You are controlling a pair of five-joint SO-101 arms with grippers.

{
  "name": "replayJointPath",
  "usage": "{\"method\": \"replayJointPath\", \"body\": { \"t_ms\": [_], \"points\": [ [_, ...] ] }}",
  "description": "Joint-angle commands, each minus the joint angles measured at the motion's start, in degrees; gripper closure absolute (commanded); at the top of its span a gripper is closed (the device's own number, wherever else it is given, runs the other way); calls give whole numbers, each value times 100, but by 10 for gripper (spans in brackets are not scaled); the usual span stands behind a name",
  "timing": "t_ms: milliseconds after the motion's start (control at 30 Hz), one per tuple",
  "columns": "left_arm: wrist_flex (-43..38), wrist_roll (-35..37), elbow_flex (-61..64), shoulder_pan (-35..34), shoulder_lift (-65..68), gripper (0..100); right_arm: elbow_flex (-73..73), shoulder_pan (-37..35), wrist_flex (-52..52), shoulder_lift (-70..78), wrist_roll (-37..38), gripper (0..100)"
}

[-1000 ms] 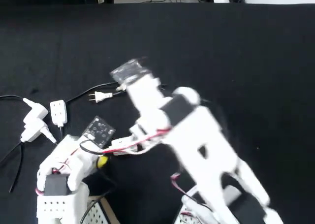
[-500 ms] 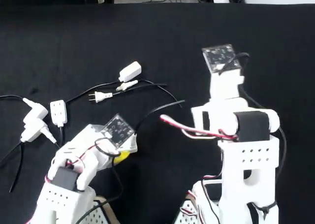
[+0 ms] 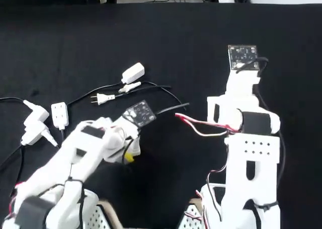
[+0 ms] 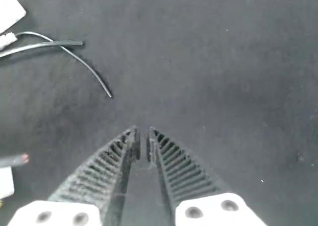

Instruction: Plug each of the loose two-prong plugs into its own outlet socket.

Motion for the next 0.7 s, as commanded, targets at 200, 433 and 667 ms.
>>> {"method": "replayJointPath", "body": {
  "t_ms": [200, 433, 667],
  "points": [
    [941, 53, -637, -356, -79, 958, 787, 123, -1310, -75, -26, 977],
    [2286, 765, -1684, -2457, -1116, 971, 989, 105, -1530, -75, -26, 977],
    [3358, 132, -3152, -4585, -492, 971, 998, 97, -1521, -75, -26, 977]
  ]
}}
